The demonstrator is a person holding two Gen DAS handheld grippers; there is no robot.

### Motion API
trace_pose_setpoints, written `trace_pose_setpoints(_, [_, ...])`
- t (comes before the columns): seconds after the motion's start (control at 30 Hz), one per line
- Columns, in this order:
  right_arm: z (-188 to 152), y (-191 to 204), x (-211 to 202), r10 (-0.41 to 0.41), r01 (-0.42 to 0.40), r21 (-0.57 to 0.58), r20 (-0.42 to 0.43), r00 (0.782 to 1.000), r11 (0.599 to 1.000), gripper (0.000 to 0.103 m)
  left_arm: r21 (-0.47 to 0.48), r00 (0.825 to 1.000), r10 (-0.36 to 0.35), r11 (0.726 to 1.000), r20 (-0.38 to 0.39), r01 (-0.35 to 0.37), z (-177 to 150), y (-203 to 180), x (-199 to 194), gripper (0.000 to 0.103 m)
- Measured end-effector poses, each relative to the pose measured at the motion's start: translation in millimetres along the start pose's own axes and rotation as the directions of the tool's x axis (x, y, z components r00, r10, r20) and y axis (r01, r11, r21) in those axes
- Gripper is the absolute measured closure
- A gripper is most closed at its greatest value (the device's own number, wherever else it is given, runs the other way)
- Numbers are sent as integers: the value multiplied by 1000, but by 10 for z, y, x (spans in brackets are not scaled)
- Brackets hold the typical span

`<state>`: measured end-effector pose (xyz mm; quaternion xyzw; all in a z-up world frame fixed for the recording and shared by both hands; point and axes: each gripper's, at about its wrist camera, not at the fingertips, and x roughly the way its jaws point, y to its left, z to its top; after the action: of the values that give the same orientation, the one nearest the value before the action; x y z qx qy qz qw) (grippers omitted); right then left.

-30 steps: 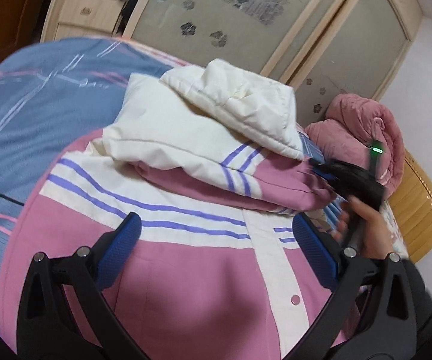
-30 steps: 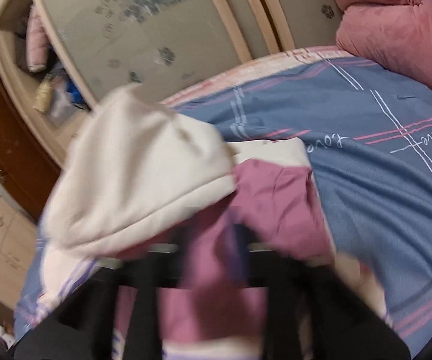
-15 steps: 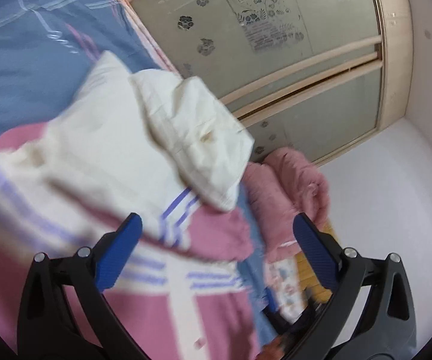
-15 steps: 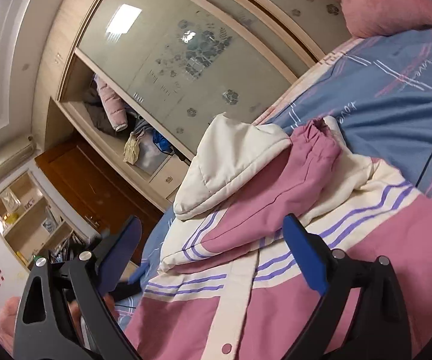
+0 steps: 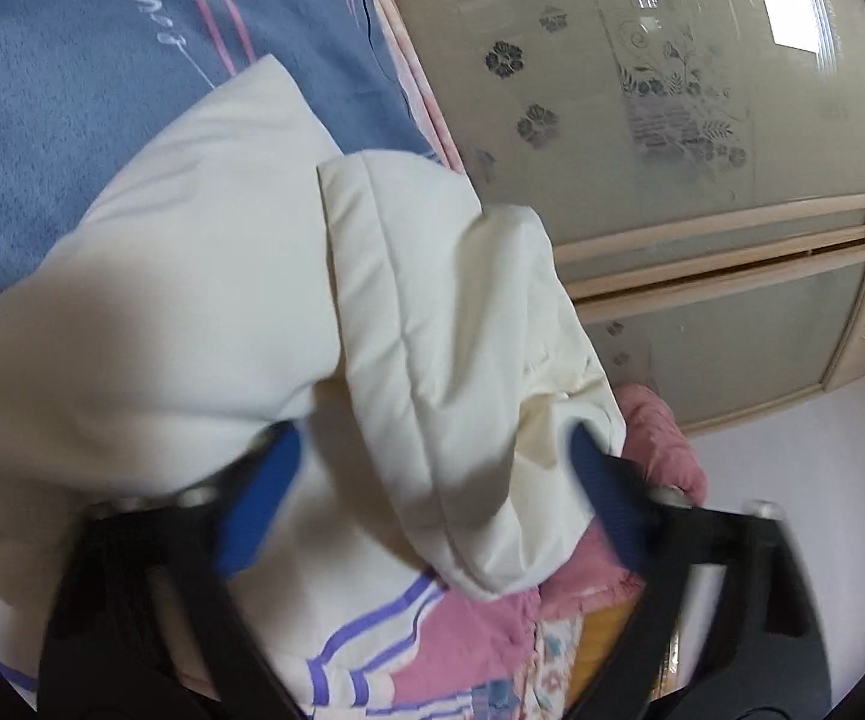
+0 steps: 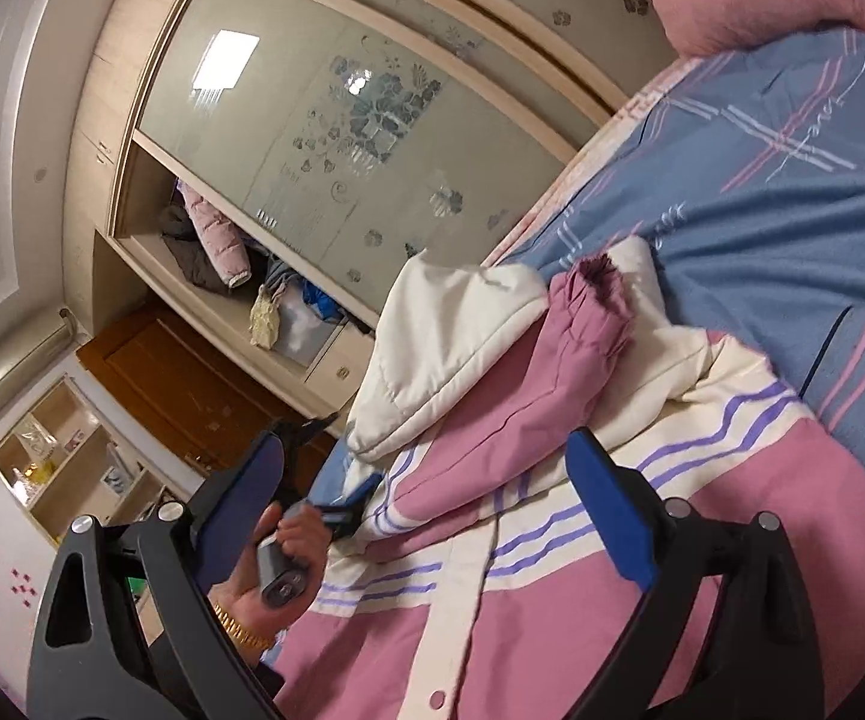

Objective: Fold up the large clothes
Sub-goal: 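Grasp the cream hood with the left tool, then fold the hood down over the folded sleeves and open the left tool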

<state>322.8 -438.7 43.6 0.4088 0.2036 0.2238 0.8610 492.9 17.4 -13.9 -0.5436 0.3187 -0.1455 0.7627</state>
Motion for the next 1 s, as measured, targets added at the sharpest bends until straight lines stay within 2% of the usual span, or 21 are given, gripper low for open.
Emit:
trace_pose_setpoints(0.03, [-6,3,4,0,0,1,-6,1000,1000,8,5,1000,-12,1000,-8,12,-6,-32,10,54])
trace_pose_setpoints(0.17, [-27,25,4,4,-4,-3,-28,1000,1000,8,30,999,-29,999,-24,30,36,-182,91,56])
trace_pose_setpoints(0.27, [-16,14,-13,3,-3,2,-32,999,1000,8,50,998,-49,997,-31,51,31,-256,98,68])
trace_pose_setpoints(0.37, [2,-15,-43,0,0,12,-33,999,1000,8,98,995,-101,990,-10,102,-48,-363,24,81])
trace_pose_setpoints(0.5, [31,-5,-89,-1,1,5,-18,1000,1000,8,154,994,-104,982,-29,107,-236,-536,-88,84])
trace_pose_setpoints(0.57, [38,-2,-106,0,0,5,-15,1000,1000,8,185,989,-139,972,-52,147,-360,-632,-190,84])
trace_pose_setpoints(0.77, [58,5,-178,1,-1,-7,-11,1000,1000,8,235,979,-168,953,-115,191,-736,-785,-549,84])
trace_pose_setpoints(0.93, [78,-13,-224,0,0,-8,-5,1000,1000,8,189,975,-174,962,-141,199,-1023,-484,-874,84])
trace_pose_setpoints(1.0, [74,-16,-228,0,0,-9,-9,1000,1000,8,162,979,-146,972,-141,168,-1096,-272,-958,84])
